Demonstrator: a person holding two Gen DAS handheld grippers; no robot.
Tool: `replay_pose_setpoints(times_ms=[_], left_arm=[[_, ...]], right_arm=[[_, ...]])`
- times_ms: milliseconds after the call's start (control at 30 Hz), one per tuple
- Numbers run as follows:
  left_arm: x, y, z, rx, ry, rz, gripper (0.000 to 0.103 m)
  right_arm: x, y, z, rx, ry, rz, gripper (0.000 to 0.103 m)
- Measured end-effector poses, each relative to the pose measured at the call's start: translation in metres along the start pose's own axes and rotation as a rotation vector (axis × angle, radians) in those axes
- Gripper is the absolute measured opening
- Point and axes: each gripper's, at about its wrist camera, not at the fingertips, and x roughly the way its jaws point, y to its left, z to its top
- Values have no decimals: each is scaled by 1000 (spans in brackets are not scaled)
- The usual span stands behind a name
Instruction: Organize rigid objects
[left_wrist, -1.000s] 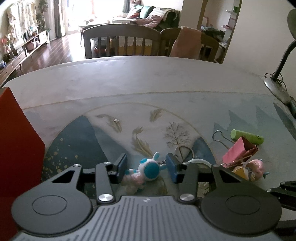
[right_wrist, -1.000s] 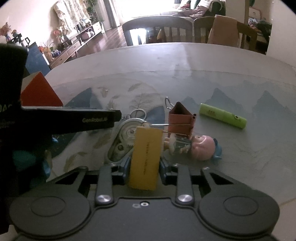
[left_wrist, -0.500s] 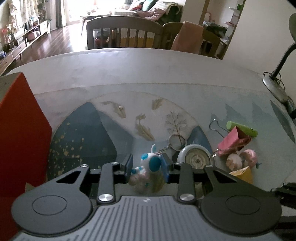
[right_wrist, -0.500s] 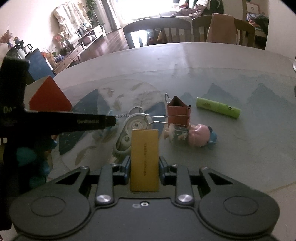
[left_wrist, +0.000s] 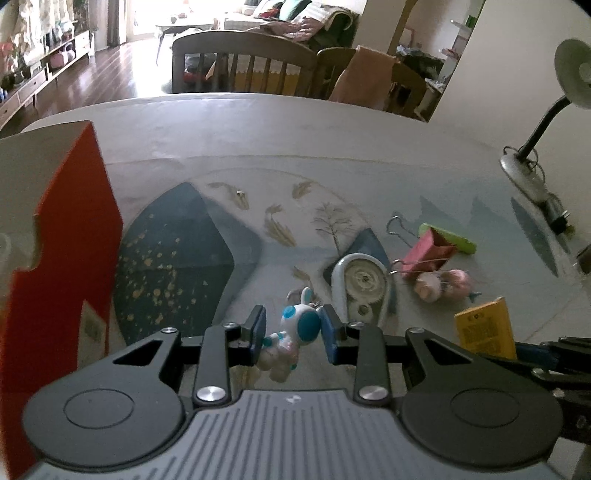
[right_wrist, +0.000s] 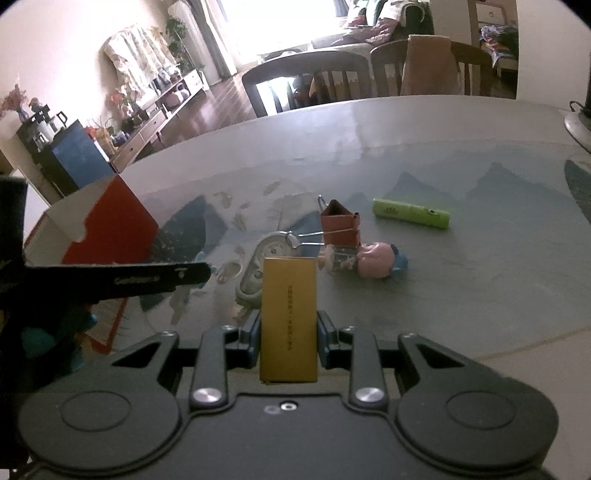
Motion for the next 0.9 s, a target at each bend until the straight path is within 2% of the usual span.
replay_pose_setpoints(times_ms=[300,367,533,633,767,833,900], left_arm=[[-41,1,-6,-34,-7,-37,31],[-51,2,-7,-38,-16,-49,24],[-69,7,-7,-30,-40,-54,24],[-70,10,-10,0,-27,-66,24],[-65,6,-18,99,-20,-57,24],[-57,9,-22,109,2,-58,24],[-50,13,-28,93,22,-65,34]], right_arm=[[-21,15,-1,-13,-21,25,28],[-25,21,-1,-24,-27,25,28],[-36,37,0,-54,-52,17,28],[-41,41,-1,-48,-66,13,28],[-45,45,-7,-41,-68,5,28],[-47,45,-11,-38,-66,-2,28],[-47,43,-16,-29,-60,-10,28]])
